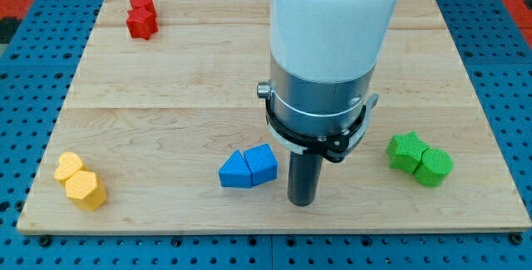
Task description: Point your arm at green circle
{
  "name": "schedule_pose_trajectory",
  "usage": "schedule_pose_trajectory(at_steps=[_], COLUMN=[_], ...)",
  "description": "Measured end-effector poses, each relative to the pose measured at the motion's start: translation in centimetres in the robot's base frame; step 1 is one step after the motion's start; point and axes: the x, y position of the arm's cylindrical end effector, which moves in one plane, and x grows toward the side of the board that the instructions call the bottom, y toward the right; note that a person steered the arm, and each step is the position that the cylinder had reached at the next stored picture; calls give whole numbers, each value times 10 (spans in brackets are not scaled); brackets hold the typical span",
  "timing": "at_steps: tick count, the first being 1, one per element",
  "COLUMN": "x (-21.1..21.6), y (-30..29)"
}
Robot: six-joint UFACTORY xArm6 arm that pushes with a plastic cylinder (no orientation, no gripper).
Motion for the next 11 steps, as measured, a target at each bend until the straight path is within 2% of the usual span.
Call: schedule_pose_trajectory(at_steps=[1, 2, 3, 4, 8, 9, 11], x=[3, 14, 7, 4, -5, 7, -11], y=[7, 38, 104, 132, 132, 142, 147])
